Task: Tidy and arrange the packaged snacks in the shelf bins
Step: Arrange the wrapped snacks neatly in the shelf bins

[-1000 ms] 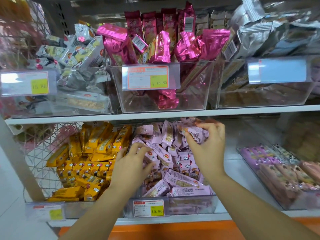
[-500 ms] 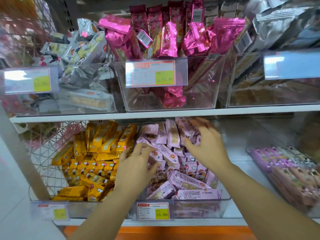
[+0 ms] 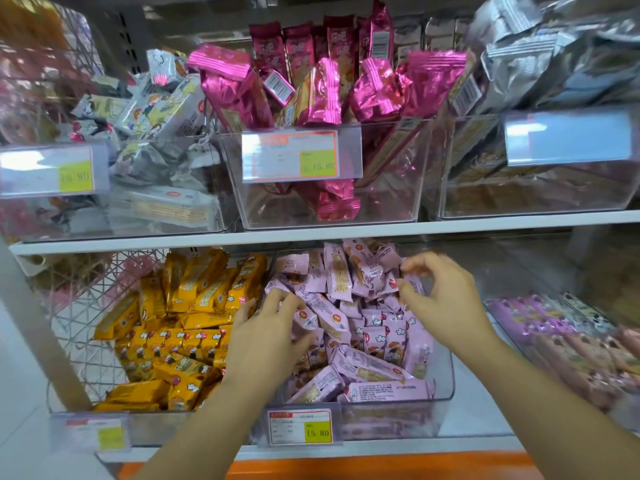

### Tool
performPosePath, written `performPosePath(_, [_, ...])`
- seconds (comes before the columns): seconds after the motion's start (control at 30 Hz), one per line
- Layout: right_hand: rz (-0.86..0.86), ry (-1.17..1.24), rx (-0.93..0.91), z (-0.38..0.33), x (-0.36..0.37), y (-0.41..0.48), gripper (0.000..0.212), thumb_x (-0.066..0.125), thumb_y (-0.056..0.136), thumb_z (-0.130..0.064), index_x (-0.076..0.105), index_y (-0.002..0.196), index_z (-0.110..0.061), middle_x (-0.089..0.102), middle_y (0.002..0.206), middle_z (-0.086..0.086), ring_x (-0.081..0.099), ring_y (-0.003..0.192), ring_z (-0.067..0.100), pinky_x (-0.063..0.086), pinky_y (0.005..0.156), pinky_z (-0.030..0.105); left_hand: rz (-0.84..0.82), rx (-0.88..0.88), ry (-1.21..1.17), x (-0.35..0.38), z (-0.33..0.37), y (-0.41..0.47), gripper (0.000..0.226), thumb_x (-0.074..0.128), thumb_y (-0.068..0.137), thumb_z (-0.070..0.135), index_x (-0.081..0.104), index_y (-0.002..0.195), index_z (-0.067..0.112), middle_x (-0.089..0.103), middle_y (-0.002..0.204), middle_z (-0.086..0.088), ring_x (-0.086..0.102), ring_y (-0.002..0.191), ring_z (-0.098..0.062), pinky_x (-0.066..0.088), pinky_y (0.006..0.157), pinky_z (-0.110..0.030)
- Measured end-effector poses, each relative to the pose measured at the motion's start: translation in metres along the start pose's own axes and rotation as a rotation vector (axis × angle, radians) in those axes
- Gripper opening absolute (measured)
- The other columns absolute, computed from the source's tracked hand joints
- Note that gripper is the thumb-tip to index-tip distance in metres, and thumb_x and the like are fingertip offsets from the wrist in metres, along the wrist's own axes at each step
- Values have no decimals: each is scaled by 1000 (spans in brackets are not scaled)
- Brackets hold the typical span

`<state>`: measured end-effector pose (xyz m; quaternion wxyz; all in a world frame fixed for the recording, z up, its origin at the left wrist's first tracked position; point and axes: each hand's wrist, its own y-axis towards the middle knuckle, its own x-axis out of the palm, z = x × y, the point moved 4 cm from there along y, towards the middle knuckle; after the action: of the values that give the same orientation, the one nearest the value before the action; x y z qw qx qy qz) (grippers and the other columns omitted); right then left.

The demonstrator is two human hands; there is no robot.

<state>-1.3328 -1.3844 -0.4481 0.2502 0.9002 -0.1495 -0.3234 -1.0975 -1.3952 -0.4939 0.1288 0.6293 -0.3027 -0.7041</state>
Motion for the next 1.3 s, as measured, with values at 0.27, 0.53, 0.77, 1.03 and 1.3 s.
performPosePath(0.27, [-538, -150, 2, -14, 33, -31, 14, 63, 85, -22, 66, 96, -31, 55, 72, -22, 54, 70, -3, 50, 77, 24, -20, -11, 28, 1, 2, 1, 41, 74, 75, 47, 64, 105, 21, 62, 106, 0, 67, 87, -23, 44, 97, -49])
performPosePath(0.53, [-416, -199, 27, -20, 70, -33, 26, 67, 85, -38, 53, 103, -24, 65, 83, -4, 63, 73, 15, 55, 72, 36, -23, 39, 43, 4, -3, 0, 42, 75, 73, 48, 64, 107, 27, 61, 107, 3, 67, 86, -18, 45, 97, -49])
performPosePath(0.77, [-346, -229, -46, -33, 65, -34, 10, 59, 90, -23, 66, 98, -22, 69, 81, -3, 64, 75, 16, 54, 72, 33, 12, 149, 34, 4, -4, 2, 54, 86, 61, 42, 63, 108, 30, 64, 109, 2, 69, 70, -15, 51, 84, -44])
performPosePath(1.03, [-268, -70, -78, -45, 40, -36, 13, 63, 81, -13, 66, 78, -26, 62, 67, -15, 59, 66, 5, 54, 68, 35, 38, 207, 80, 0, -1, -1, 53, 83, 58, 40, 64, 106, 26, 69, 109, 8, 69, 69, -13, 50, 84, -40])
performPosePath(1.3, [-79, 196, -112, -63, 27, -39, 29, 68, 74, 3, 61, 66, -25, 59, 60, -8, 54, 60, 4, 43, 58, 9, 43, 254, -35, -9, -7, -2, 51, 83, 61, 25, 66, 109, 21, 65, 113, 2, 69, 85, -20, 50, 89, -44])
